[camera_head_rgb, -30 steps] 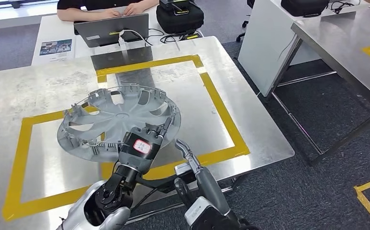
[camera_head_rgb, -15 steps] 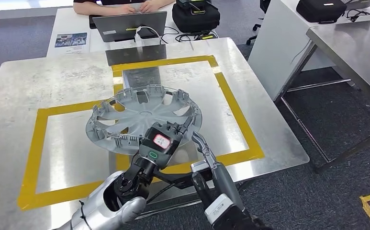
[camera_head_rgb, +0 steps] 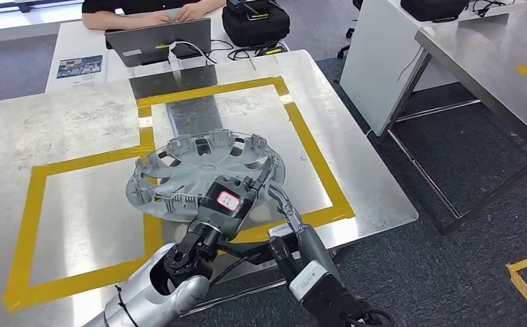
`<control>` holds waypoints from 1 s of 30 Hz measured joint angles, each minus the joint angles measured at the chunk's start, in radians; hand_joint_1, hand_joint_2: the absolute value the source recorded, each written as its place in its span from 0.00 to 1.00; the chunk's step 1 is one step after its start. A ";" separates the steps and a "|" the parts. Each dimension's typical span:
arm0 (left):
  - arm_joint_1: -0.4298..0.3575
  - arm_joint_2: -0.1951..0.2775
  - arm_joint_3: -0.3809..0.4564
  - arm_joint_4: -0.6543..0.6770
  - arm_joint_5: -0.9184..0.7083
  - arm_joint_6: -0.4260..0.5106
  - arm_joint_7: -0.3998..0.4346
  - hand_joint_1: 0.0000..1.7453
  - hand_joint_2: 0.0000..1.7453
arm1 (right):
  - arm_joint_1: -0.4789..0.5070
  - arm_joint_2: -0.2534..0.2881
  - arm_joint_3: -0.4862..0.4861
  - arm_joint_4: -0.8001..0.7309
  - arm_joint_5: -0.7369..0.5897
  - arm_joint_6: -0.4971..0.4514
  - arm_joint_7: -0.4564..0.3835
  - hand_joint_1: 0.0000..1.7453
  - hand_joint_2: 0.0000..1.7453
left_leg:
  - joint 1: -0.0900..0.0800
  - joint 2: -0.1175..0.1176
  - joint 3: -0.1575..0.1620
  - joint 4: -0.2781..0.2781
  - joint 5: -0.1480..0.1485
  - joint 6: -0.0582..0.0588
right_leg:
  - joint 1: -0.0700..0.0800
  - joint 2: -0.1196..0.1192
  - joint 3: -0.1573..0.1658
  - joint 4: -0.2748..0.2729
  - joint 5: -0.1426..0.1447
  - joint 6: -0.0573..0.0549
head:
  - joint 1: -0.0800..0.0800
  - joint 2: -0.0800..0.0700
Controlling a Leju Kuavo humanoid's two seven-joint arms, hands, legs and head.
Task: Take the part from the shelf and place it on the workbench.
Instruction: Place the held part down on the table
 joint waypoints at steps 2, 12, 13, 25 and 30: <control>-0.005 -0.004 -0.003 0.010 0.002 0.002 0.000 1.00 1.00 | 0.000 -0.001 -0.002 0.003 0.000 0.000 0.000 0.00 0.00 | -0.002 0.001 0.063 -0.107 0.028 0.006 | 0.003 0.001 -0.006 0.014 -0.008 0.010 | -0.007 0.000; -0.015 -0.021 -0.009 0.039 0.002 0.005 0.001 1.00 1.00 | -0.001 -0.010 -0.015 0.006 -0.005 0.000 -0.001 0.00 0.00 | 0.003 -0.002 0.081 -0.144 0.037 0.035 | -0.012 -0.004 -0.149 0.282 -0.119 0.061 | 0.029 0.000; -0.015 -0.021 -0.009 0.042 0.002 0.005 0.001 1.00 1.00 | -0.001 -0.011 -0.015 0.006 -0.005 0.000 -0.001 0.00 0.00 | 0.003 -0.003 0.081 -0.144 0.037 0.035 | -0.013 -0.004 -0.155 0.290 -0.109 0.062 | 0.033 0.000; -0.024 -0.031 -0.014 0.060 0.008 0.011 0.001 1.00 1.00 | -0.002 -0.011 -0.023 0.010 -0.012 0.000 -0.003 0.00 0.00 | -0.002 -0.002 0.088 -0.156 0.034 0.032 | -0.003 -0.001 -0.010 0.000 0.007 0.027 | 0.029 0.000; -0.037 -0.032 -0.034 0.083 0.049 0.045 -0.001 0.57 1.00 | -0.004 -0.012 -0.024 0.012 -0.041 0.000 -0.015 0.00 0.00 | -0.002 -0.001 0.098 -0.167 0.042 0.026 | -0.002 0.001 -0.014 0.004 0.007 0.025 | 0.007 0.000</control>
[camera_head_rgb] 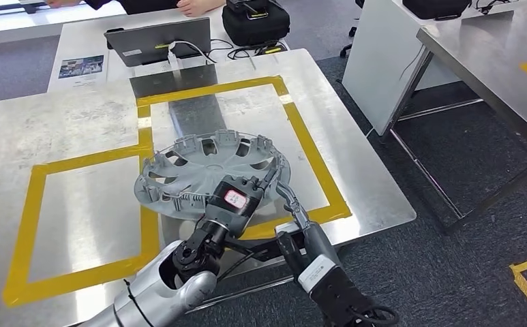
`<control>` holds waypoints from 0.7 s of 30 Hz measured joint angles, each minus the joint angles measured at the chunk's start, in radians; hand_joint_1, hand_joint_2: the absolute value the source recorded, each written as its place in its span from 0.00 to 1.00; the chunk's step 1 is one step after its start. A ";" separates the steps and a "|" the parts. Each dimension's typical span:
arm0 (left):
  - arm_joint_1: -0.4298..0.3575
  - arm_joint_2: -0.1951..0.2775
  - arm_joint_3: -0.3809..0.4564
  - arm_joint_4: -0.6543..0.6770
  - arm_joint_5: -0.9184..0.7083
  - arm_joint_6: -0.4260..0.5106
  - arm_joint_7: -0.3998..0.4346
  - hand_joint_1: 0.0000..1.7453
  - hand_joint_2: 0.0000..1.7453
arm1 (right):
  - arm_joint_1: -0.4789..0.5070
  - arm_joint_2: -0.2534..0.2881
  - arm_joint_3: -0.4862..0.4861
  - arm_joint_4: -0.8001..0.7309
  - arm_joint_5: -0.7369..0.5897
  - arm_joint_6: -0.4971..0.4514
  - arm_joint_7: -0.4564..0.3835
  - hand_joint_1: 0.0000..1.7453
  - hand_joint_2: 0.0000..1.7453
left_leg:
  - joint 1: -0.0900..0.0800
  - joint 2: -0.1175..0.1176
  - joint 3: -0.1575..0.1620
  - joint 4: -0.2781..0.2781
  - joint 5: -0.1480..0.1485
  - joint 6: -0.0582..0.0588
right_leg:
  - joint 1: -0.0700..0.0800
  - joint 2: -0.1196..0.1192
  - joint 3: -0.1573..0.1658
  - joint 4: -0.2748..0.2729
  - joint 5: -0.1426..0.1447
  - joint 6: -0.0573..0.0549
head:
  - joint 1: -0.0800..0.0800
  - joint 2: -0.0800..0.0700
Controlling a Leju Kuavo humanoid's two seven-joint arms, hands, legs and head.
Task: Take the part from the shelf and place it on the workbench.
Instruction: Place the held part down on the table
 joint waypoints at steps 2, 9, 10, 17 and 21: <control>-0.007 -0.002 -0.006 0.014 0.010 0.014 -0.003 0.07 1.00 | -0.003 0.000 -0.001 0.001 -0.011 0.000 -0.004 0.00 0.00 | 0.000 0.000 0.000 -0.003 0.002 -0.011 | 0.000 0.000 -0.001 0.000 0.000 -0.001 | -0.003 0.000; -0.041 -0.006 -0.033 0.055 -0.009 0.065 -0.008 0.00 1.00 | -0.017 0.000 -0.006 0.009 -0.023 0.000 -0.004 0.00 0.00 | -0.003 0.000 -0.001 -0.004 0.003 -0.021 | -0.002 0.000 -0.001 0.000 0.003 -0.001 | -0.002 0.000; -0.044 -0.007 -0.035 0.061 -0.009 0.079 -0.012 0.00 1.00 | -0.020 0.000 -0.006 0.009 -0.025 0.000 -0.004 0.00 0.00 | -0.004 0.000 -0.001 -0.004 0.003 -0.021 | -0.003 0.000 -0.001 0.000 0.004 0.000 | -0.002 0.000; -0.061 -0.012 -0.046 0.102 -0.008 0.124 -0.030 0.00 1.00 | -0.031 0.000 -0.006 0.018 -0.031 0.000 -0.004 0.00 0.00 | -0.008 0.000 -0.002 -0.004 0.005 -0.019 | -0.008 -0.001 0.000 -0.003 0.006 0.003 | -0.001 0.000; -0.065 -0.013 -0.050 0.117 -0.001 0.125 -0.034 0.00 0.00 | -0.031 0.000 -0.006 0.026 -0.032 0.000 -0.004 0.00 0.00 | -0.010 0.000 -0.003 -0.004 0.005 -0.018 | -0.009 -0.001 0.000 -0.005 0.006 0.004 | -0.001 0.000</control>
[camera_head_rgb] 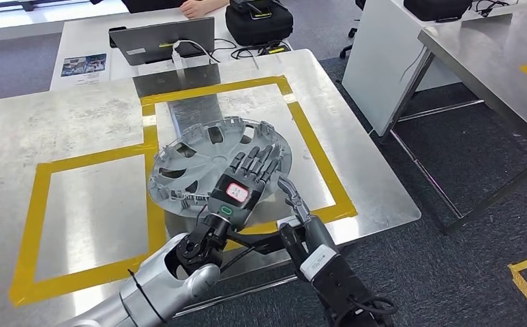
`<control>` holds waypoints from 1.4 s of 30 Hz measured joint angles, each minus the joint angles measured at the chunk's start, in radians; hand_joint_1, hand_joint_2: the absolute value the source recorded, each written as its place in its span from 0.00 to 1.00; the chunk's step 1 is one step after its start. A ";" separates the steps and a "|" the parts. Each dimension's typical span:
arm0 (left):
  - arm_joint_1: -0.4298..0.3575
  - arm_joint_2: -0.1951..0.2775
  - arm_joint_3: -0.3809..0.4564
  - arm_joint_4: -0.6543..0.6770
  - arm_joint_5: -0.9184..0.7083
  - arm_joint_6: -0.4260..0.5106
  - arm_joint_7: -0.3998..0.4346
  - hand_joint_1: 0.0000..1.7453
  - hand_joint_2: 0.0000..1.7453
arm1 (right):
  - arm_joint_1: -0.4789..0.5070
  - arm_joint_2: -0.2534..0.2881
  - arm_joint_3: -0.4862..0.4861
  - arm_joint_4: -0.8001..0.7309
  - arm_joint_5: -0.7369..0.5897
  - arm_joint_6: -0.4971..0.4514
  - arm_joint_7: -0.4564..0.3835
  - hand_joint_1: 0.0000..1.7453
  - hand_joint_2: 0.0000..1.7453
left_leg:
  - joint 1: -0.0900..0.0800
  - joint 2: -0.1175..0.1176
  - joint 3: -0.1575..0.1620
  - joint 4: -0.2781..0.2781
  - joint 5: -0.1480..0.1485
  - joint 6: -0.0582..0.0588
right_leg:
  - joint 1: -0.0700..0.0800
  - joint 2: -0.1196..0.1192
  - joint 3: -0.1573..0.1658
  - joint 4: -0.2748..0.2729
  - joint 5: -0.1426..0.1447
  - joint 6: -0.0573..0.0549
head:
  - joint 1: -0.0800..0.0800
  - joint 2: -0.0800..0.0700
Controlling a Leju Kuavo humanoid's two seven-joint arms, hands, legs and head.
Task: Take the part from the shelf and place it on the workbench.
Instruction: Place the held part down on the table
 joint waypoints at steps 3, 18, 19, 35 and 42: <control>0.000 -0.001 -0.001 0.006 0.006 -0.001 0.000 0.00 0.00 | 0.000 0.000 0.000 0.005 0.000 0.000 0.000 0.00 0.00 | 0.000 0.000 0.000 0.000 0.000 0.000 | 0.000 0.000 0.000 -0.001 0.000 0.001 | 0.000 0.000; 0.004 -0.005 -0.013 0.023 0.042 -0.017 0.063 0.00 0.00 | -0.008 -0.002 -0.001 0.022 0.008 0.000 -0.001 0.00 0.00 | 0.000 0.000 -0.001 0.000 0.000 0.001 | 0.000 0.000 0.000 -0.001 0.001 0.002 | -0.001 0.000; 0.005 -0.005 -0.013 0.025 0.044 -0.017 0.066 0.00 0.00 | -0.008 -0.002 -0.001 0.023 0.009 0.000 0.000 0.00 0.00 | 0.000 0.000 -0.001 0.000 0.000 0.001 | 0.000 0.000 0.000 -0.001 0.001 0.002 | 0.000 0.000; 0.026 -0.006 0.014 0.037 0.003 -0.052 0.061 0.00 0.00 | -0.016 0.006 0.005 0.027 0.118 -0.046 0.021 0.00 0.00 | -0.001 -0.002 -0.003 0.000 0.001 0.002 | -0.001 -0.002 0.000 -0.001 0.000 0.003 | 0.000 0.000; 0.062 -0.033 0.000 0.033 -0.026 -0.092 0.071 0.00 0.00 | -0.039 0.039 0.036 0.014 0.121 -0.105 0.042 0.00 0.00 | -0.001 -0.003 -0.004 0.000 0.000 0.003 | -0.001 -0.003 0.000 -0.002 -0.001 0.004 | 0.001 0.000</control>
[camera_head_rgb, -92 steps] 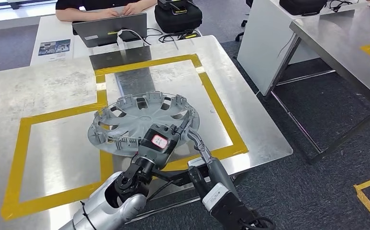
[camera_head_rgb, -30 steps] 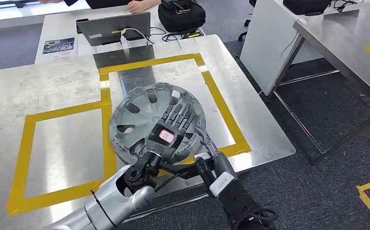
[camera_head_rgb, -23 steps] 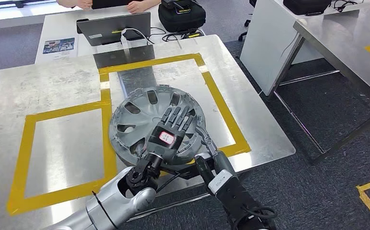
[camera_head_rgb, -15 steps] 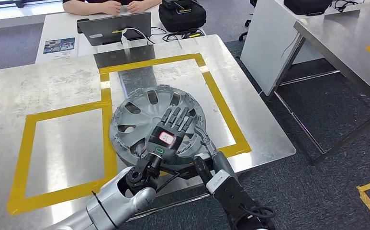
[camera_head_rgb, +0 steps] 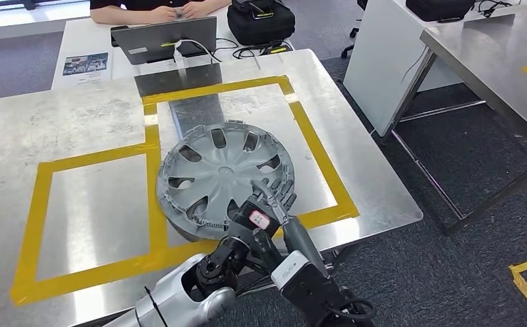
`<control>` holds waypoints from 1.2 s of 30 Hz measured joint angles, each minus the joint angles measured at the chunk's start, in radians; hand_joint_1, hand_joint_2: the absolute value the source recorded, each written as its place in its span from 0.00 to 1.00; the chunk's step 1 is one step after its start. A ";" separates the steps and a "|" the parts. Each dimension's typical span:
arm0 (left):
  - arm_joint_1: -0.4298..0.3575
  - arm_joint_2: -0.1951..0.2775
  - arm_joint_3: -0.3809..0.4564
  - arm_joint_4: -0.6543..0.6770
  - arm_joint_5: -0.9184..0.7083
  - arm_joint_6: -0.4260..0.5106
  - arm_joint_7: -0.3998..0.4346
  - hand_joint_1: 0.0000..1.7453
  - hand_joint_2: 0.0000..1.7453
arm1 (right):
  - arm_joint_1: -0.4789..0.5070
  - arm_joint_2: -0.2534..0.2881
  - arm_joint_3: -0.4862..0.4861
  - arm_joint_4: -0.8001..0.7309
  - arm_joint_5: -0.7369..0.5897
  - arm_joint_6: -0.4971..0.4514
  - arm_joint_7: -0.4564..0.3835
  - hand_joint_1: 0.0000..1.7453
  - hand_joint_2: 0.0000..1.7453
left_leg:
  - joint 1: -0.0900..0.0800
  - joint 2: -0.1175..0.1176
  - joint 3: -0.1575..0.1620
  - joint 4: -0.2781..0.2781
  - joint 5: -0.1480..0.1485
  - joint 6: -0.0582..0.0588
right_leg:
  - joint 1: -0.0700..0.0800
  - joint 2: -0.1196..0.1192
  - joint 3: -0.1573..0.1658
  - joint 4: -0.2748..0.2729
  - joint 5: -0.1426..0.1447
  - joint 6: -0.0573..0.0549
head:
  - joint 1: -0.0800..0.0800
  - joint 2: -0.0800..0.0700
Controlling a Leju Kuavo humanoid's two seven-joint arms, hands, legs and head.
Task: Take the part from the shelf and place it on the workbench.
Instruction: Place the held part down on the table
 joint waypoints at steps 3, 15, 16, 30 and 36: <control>0.003 0.000 -0.001 -0.004 -0.002 -0.002 0.004 0.00 0.00 | -0.001 0.003 0.000 -0.001 0.001 -0.006 0.003 0.00 0.00 | 0.000 0.000 0.000 0.000 0.000 0.000 | 0.000 0.000 0.000 0.000 0.000 0.000 | 0.000 0.000; 0.019 0.002 0.001 -0.038 -0.012 -0.031 0.020 0.00 0.00 | 0.018 0.006 -0.085 -0.001 0.011 -0.068 0.042 0.00 0.00 | 0.000 -0.001 0.000 0.000 0.000 0.001 | -0.001 -0.001 0.000 -0.001 0.001 0.001 | 0.000 0.000; 0.020 0.004 0.002 -0.040 -0.011 -0.032 0.021 0.00 0.00 | 0.021 0.006 -0.099 -0.001 0.008 -0.071 0.043 0.00 0.00 | 0.000 -0.001 0.000 0.000 0.000 0.001 | -0.001 -0.001 0.000 -0.001 0.001 0.001 | 0.000 0.000; 0.030 0.023 0.032 -0.059 -0.008 -0.035 0.025 0.00 0.00 | 0.056 0.004 -0.288 0.010 -0.012 -0.113 0.058 0.00 0.00 | 0.000 -0.001 -0.001 0.000 0.000 0.001 | -0.001 -0.001 0.000 -0.001 0.001 0.001 | -0.001 0.000; 0.064 0.044 0.046 -0.079 -0.015 -0.012 0.026 0.00 0.00 | 0.079 0.003 -0.353 0.010 -0.012 -0.114 0.058 0.00 0.00 | 0.000 -0.001 -0.001 0.000 0.000 0.001 | -0.001 -0.001 0.000 -0.001 0.000 0.001 | 0.000 0.000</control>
